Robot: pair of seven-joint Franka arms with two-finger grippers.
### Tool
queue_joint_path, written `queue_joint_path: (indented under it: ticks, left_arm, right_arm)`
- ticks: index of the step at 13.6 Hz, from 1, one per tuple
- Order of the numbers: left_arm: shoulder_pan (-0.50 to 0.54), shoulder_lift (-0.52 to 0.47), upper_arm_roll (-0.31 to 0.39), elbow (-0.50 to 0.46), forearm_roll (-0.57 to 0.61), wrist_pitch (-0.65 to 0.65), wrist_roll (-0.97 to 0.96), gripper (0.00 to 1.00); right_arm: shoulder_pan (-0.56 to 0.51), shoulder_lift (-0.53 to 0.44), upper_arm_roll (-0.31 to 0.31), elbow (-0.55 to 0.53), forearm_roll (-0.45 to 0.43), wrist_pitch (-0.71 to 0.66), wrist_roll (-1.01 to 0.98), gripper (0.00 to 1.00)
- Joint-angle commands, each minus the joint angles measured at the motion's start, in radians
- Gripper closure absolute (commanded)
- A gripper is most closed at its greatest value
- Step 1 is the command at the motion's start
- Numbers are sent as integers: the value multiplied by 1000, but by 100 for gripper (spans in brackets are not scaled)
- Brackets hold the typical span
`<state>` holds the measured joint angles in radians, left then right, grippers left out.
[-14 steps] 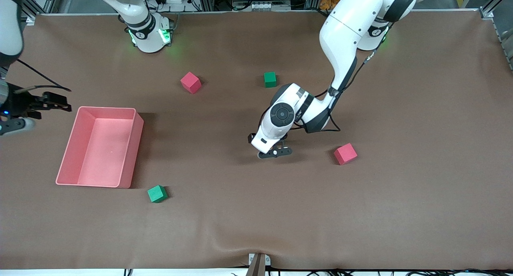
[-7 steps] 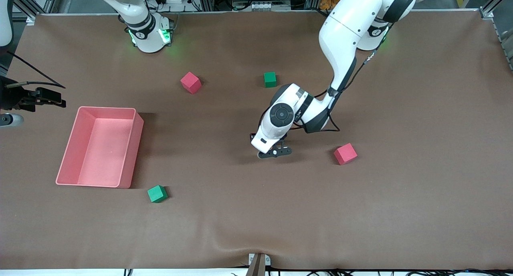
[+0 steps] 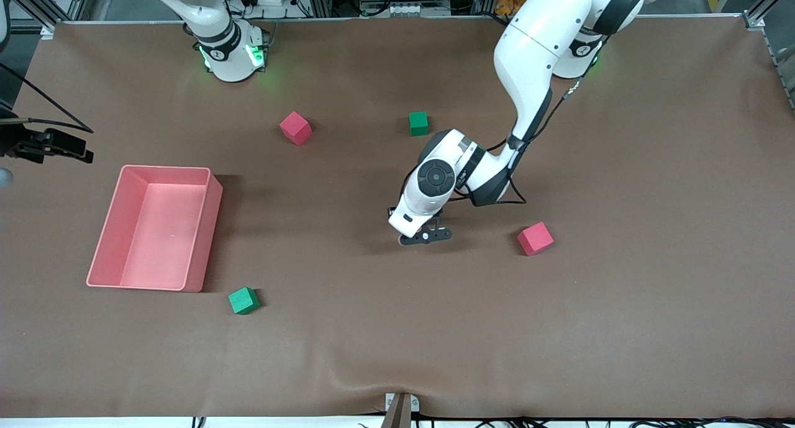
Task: Place and upright button with both arms
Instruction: 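Lift the button with the left gripper and turn it cap up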
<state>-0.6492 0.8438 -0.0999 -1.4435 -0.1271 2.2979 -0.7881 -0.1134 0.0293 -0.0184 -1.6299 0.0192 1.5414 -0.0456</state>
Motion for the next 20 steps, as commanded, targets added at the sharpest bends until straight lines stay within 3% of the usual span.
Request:
queue_joint_path:
  ticks: [1,5,6,8,12,17,20]
  left_arm:
    - [-4,5,6,14,-3,0,-7,92]
    - [-6,-9,12,15,-3,-9,-28,95]
    - [-19,-21,29,15,6,-24,-83,100]
    - [-52,-69,52,15,84,-41,-213,100]
    - [-157,-113,75,20,333,-57,-652,98]
    - [-381,-109,127,49,579,-299,-1053,98]
    - [-509,-80,137,49,754,-421,-1190,98]
  right_arm:
    - [27,-14,5,40,13,-40,69,0]
    - [43,-12,3,97,13,-64,53,0]
    - [43,-11,3,116,13,-95,49,0]
    - [44,-11,5,139,11,-126,47,0]
    - [60,0,3,180,11,-124,49,0]
    - [60,0,3,192,2,-133,50,0]
    - [60,1,3,197,8,-138,62,0]
